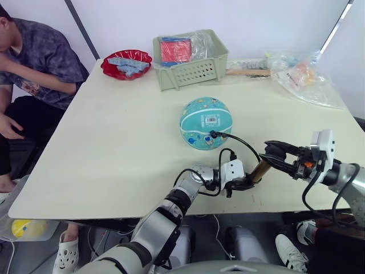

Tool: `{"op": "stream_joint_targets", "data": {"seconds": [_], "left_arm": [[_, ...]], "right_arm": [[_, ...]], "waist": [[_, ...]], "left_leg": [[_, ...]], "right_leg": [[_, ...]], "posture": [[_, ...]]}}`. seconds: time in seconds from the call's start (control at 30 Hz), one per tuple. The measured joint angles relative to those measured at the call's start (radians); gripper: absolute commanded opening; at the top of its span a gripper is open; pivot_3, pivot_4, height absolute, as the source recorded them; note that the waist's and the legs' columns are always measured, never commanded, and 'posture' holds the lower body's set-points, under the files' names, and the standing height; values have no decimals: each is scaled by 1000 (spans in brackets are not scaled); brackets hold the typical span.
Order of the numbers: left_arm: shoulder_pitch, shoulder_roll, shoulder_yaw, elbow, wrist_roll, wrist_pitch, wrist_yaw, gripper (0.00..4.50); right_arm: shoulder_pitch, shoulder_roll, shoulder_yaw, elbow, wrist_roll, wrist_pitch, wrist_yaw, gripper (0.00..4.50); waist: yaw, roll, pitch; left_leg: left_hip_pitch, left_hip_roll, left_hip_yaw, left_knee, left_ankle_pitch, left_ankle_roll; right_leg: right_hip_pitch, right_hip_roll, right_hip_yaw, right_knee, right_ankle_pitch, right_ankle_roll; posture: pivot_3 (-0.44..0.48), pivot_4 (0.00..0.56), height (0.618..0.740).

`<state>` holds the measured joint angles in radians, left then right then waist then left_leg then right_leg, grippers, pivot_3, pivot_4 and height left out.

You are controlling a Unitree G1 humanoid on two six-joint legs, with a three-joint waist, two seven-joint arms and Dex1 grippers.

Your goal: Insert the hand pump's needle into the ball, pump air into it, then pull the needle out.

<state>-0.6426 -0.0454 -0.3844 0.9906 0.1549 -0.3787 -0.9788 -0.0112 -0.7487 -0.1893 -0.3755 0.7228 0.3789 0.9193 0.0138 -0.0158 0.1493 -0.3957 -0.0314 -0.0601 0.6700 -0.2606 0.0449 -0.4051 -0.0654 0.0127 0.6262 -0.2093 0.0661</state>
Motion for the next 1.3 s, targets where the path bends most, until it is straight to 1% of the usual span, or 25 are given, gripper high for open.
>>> {"op": "stream_joint_targets", "data": {"seconds": [0.17, 0.23, 0.33, 0.4, 0.63, 0.8, 0.9, 1.03, 1.17, 1.23, 1.27, 1.3], "left_arm": [[0, 3, 0, -9, -1, -1, -10, 1089], [0, 5, 0, -12, -2, 0, -12, 1089], [0, 8, 0, -17, -2, 0, -17, 1089], [2, 12, 0, -25, -3, 0, -20, 1089], [13, 15, 1, -33, -14, 0, -23, 1089], [19, 19, 1, -40, -17, 0, -25, 1089], [23, 20, 0, -45, -19, 0, -26, 1089], [28, 22, -1, -46, -20, 4, -25, 1089], [28, 27, -2, -45, -19, 9, -22, 1089], [28, 28, -2, -45, -19, 11, -20, 1089], [28, 29, -4, -45, -18, 12, -20, 1089], [28, 30, -5, -45, -18, 12, -20, 1089]], "right_arm": [[-34, -64, -89, -37, 112, 91, 11, 1723], [-63, -99, -144, -45, 180, 135, 11, 1723], [-88, -121, -179, -50, 227, 168, 11, 1723], [-137, -171, -215, -48, 277, 210, 11, 1723], [-237, -228, -280, -33, 380, 288, -9, 1723], [-256, -239, -282, -14, 408, 335, -22, 1723], [-255, -239, -282, -19, 405, 343, -26, 1723], [-189, -219, -277, -49, 345, 284, 13, 1723], [-134, -170, -215, -58, 259, 200, 38, 1723], [-101, -147, -171, -56, 206, 157, 50, 1723], [-77, -130, -128, -52, 159, 119, 58, 1723], [-76, -128, -126, -51, 156, 118, 58, 1723]], "waist": [[0, 1, 1], [1, 2, 2], [1, 2, 2], [0, 4, 4], [1, 4, 4], [2, 4, 4], [2, 4, 4], [2, 3, 3], [0, 1, 1], [0, 0, 1], [0, 0, 0], [0, 0, 0]], "left_leg": [[-2, -1, 1, 0, 0, 0], [-2, -1, 0, 0, 0, 0], [-2, -1, 1, 0, 0, 0], [-3, -1, 2, 0, 0, 0], [-3, -1, 1, 0, 0, 0], [-3, -1, 2, 0, 0, 0], [-4, -1, 1, 0, 0, 0], [-3, -1, 1, 0, 0, 0], [-1, -1, 1, 0, 0, 0], [0, 0, 1, 0, 0, 0], [1, 0, 1, 0, 0, 0], [1, 0, 1, 0, 0, 0]], "right_leg": [[-1, -1, 0, 0, 0, 0], [-2, -1, 0, 0, 0, 0], [-2, -1, 0, 0, 0, 0], [-2, -1, 1, 0, 0, 0], [-2, -2, 1, 0, 0, 0], [-2, -3, 1, 0, 0, 0], [-3, -4, 1, 0, 0, 0], [-2, -3, 0, 0, 0, 0], [-1, -2, 0, 0, 0, 0], [0, -1, 0, 0, 0, 0], [0, 0, 0, 0, 0, 0], [0, 0, 0, 0, 0, 0]], "posture": [[0, 150, 738], [0, 150, 738], [0, 150, 738], [0, 150, 738], [0, 150, 738], [0, 150, 738], [0, 150, 738], [0, 150, 738], [0, 150, 738], [0, 150, 738], [0, 150, 738], [0, 150, 738]]}}
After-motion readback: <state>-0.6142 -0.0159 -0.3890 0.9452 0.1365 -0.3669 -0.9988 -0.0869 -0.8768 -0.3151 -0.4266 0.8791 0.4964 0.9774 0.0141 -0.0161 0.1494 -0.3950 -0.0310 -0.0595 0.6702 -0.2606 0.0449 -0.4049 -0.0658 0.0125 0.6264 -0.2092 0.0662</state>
